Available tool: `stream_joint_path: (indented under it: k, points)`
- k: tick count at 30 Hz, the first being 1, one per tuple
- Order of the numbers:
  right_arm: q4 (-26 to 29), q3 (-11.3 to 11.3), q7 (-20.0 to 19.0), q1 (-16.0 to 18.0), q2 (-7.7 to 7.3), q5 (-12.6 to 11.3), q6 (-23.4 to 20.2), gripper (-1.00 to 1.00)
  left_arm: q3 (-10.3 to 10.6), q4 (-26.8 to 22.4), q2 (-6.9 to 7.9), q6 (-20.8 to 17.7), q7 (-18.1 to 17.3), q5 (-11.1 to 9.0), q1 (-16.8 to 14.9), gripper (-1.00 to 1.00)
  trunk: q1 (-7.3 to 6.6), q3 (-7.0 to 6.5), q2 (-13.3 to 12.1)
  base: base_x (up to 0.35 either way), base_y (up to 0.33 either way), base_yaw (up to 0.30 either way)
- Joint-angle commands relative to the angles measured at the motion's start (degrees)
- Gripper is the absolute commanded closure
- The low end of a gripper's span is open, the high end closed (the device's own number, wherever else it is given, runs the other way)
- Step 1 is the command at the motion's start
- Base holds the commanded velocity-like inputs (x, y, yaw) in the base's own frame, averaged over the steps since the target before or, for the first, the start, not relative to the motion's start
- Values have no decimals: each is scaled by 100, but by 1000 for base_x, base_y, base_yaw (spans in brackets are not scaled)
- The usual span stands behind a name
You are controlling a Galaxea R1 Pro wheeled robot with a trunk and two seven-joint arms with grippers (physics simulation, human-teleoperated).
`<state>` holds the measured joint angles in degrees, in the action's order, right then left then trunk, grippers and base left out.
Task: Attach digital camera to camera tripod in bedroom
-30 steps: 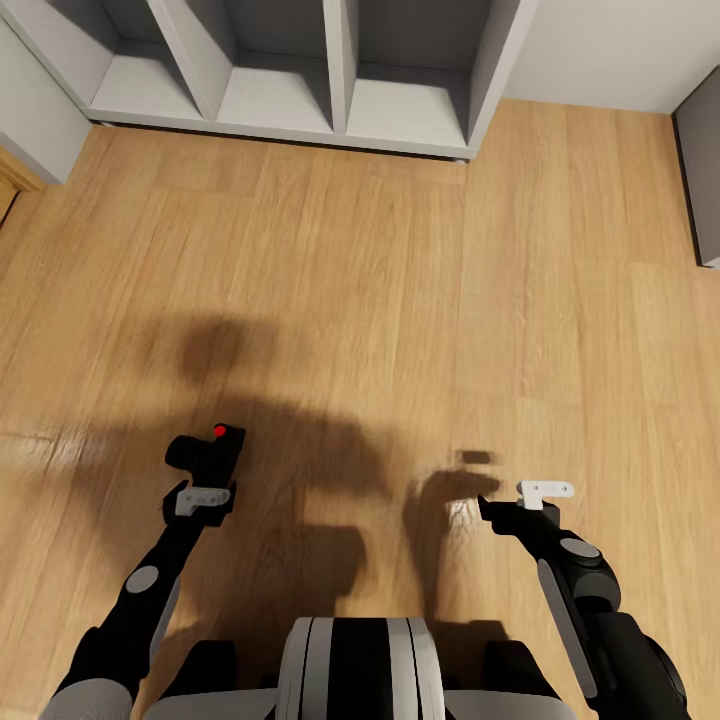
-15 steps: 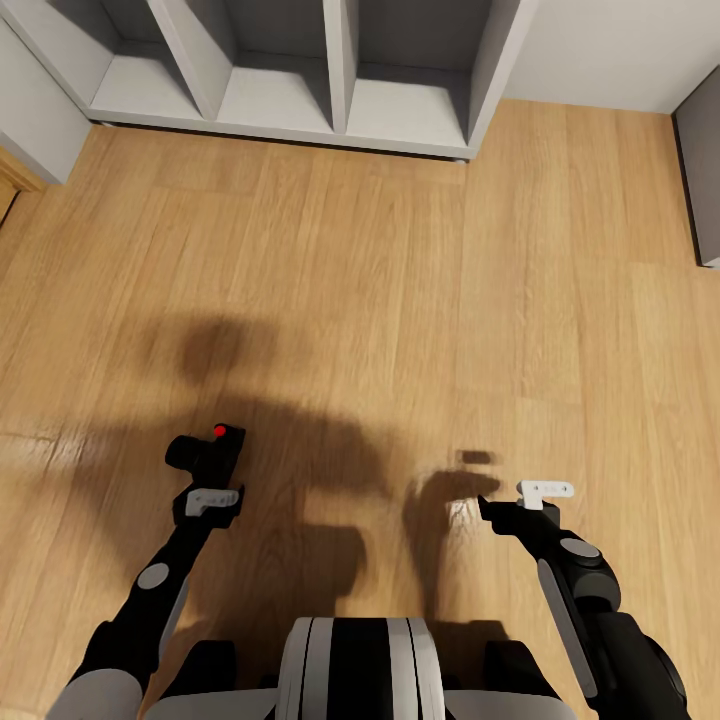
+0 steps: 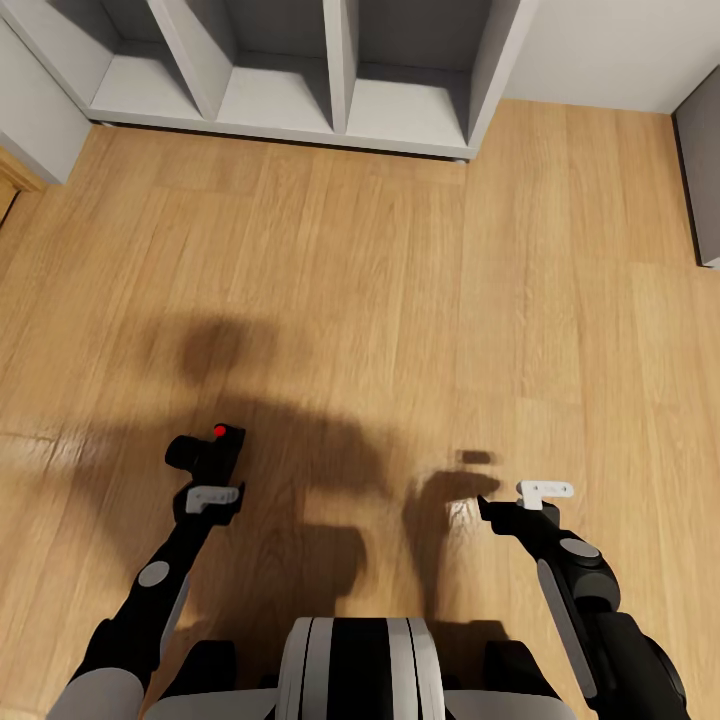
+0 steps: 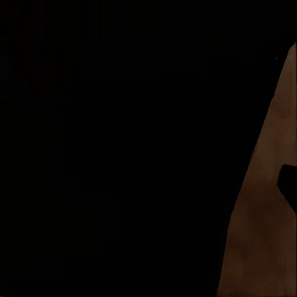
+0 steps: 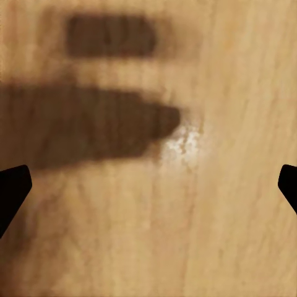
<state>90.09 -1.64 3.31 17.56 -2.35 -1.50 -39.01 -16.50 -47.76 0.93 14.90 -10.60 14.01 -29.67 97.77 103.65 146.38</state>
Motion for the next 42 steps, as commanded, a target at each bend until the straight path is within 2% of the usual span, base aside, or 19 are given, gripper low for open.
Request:
stream_joint_path:
  k: [1, 11, 20, 21, 37, 42]
  points:
    - [7, 8, 30, 2, -2, -17, -28, -100, -27, -18, -5, 28, -31, 51, -3, -100, -1, 2, 1, 0, 0, 0]
    - [8, 14, 30, 2, -3, -17, -28, -100, -34, -177, -13, 31, -6, 50, -3, -100, -1, 2, 1, 0, 0, 0]
    - [5, 18, 30, 2, -2, -17, -28, -100, -30, -191, -10, 32, 264, 50, -3, -100, -1, 2, 1, 0, 0, 0]
    - [7, 20, 30, 2, -2, -17, -28, -100, -29, -191, -16, 31, 282, 50, -3, 100, -1, 2, 1, 0, 0, 0]
    - [7, 15, 30, 2, -9, -17, -28, -100, -28, -179, -39, 22, 313, 57, -3, 100, -1, 2, 1, 0, 0, 0]
    - [3, 7, 30, 3, -6, -17, -28, -100, -25, -445, -58, 25, 317, 52, -3, 100, -1, 2, 1, 0, 0, 0]
